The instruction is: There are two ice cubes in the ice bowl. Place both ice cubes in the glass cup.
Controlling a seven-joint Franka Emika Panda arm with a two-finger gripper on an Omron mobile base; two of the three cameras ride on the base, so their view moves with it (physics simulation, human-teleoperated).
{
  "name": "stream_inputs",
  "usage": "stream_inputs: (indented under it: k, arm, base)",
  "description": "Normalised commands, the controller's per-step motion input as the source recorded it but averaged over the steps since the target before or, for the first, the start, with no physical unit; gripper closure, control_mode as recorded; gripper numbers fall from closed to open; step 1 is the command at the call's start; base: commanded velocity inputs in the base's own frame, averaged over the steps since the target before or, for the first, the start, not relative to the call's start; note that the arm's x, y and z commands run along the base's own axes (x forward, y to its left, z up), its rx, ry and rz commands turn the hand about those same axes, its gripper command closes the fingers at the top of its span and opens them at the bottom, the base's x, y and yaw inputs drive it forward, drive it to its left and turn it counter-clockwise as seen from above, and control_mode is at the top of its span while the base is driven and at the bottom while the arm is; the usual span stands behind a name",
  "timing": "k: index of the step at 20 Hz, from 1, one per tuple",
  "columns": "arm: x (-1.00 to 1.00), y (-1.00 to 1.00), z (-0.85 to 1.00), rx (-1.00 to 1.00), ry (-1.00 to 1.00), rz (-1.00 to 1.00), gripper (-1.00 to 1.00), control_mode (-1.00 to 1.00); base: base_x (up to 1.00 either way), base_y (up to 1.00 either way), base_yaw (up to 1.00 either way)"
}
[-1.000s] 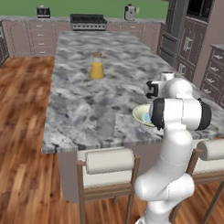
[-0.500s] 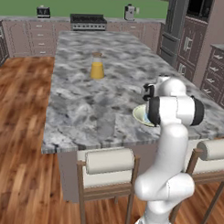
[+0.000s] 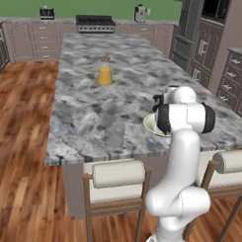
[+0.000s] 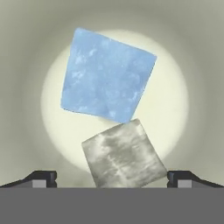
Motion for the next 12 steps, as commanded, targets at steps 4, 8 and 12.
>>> stream_inputs:
  k: [4,8,12]
  arm:
    - [0.23,-0.06,-0.20,0.00,0.00,0.00,-1.00,-1.00]
    - [0.31,-0.10,-0.14,0.00,0.00,0.00,-1.00,-1.00]
    - [0.31,-0.09,-0.14,0.00,0.00,0.00,-1.00,-1.00]
  base:
    - [0.00,0.00,0.00]
    - [0.00,0.00,0.00]
    - [0.00,0.00,0.00]
